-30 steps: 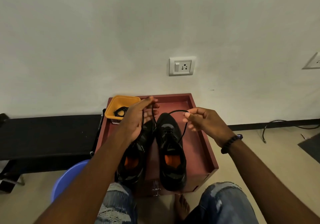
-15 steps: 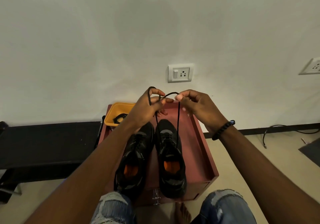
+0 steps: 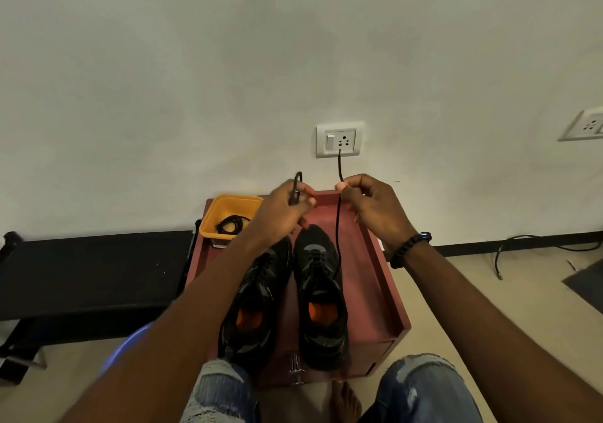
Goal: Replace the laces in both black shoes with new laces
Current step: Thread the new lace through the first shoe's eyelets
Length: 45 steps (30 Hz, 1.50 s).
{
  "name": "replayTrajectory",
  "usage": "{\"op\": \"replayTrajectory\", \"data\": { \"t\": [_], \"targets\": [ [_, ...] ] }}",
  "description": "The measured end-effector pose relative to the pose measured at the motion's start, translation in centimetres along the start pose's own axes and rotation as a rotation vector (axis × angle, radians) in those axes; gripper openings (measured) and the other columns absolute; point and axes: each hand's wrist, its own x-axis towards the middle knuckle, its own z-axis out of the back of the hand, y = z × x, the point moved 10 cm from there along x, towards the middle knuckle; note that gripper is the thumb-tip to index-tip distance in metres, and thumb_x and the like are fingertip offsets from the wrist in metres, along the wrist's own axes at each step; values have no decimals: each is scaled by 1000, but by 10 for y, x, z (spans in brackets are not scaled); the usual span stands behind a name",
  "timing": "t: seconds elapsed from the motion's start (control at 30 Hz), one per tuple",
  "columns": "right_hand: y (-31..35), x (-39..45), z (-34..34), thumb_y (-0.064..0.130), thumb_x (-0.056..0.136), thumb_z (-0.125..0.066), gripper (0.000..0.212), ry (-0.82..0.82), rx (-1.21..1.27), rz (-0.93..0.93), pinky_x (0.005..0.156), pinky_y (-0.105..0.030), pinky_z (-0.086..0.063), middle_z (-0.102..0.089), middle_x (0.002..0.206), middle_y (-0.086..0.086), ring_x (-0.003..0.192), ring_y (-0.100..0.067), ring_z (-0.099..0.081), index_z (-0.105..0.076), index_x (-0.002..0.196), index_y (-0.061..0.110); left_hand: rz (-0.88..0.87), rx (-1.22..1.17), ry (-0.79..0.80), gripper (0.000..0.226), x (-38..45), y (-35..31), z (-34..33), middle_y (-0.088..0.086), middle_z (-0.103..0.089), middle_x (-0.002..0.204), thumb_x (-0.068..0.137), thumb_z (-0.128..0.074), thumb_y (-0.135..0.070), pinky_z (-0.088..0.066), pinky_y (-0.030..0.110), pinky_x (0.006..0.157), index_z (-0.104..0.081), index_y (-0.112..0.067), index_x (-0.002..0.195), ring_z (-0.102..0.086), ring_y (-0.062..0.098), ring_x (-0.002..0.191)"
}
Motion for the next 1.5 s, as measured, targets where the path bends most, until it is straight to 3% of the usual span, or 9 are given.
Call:
{"op": "replayTrajectory", "data": {
  "t": [0.1,0.2,0.3,0.43,0.53,0.7,0.83,1.23,1.5],
  "targets": [
    [-27,2,-13,31,96,-61,12,12,-293,1,67,-22,-44,-67,84,2,79,-13,-63,-64,99,20,29,294,79,15,-2,29,-18,1,-64,103,96,-61,-22,-43,14,67,-61,-13,107,-63,13,89],
    [-83,-11,-24,25,95,-60,32,103,-438,-132,66,-23,-43,-68,86,0,81,-17,-66,-51,125,22,151,809,187,30,-11,82,-25,16,-42,141,93,-63,-35,-41,39,100,-57,-17,116,-44,35,130],
    [-123,-37,-39,10,93,-60,60,235,-429,-166,62,-13,-41,-66,96,1,80,-9,-62,-33,144,27,162,1012,-9,52,-31,92,-4,14,-14,159,89,-65,-42,-30,53,111,-49,-21,133,-22,37,143],
    [-157,-65,-57,2,96,-49,43,412,-485,-154,74,-9,-43,-64,118,2,103,-11,-61,-50,133,23,-161,712,-50,48,-59,81,-25,0,-40,139,89,-65,-24,-50,41,95,-45,-20,133,-54,22,114],
    [-162,-67,-51,9,97,-53,32,384,-486,-140,68,-1,-39,-63,107,12,95,-1,-58,-61,124,23,25,503,315,45,-70,118,-74,-2,-53,131,97,-54,-23,-52,39,94,-38,-27,138,-59,15,108],
    [-163,-60,-37,24,96,-63,13,351,-510,-103,66,-5,-39,-71,94,13,84,1,-62,-75,102,24,211,346,250,14,-57,148,-66,2,-67,93,102,-52,-28,-49,26,74,-62,-18,104,-63,16,86],
    [-162,-60,-26,28,95,-65,13,347,-502,-93,66,-12,-39,-69,84,13,78,0,-59,-76,97,21,157,398,225,28,-54,142,-48,-8,-61,67,101,-52,-31,-38,13,58,-65,-22,78,-59,8,67],
    [-158,-61,-19,22,95,-64,10,303,-537,-99,66,-14,-39,-67,84,9,79,-4,-58,-68,86,22,109,486,154,25,-56,138,-41,-6,-64,73,96,-60,-22,-36,8,58,-63,-18,72,-54,2,65],
    [-154,-59,-18,14,96,-59,30,279,-589,-117,65,-19,-36,-60,78,7,74,-13,-55,-53,68,23,111,554,140,23,-54,131,-39,3,-61,69,96,-58,-18,-37,27,59,-60,-11,74,-56,19,65]
  ]
}}
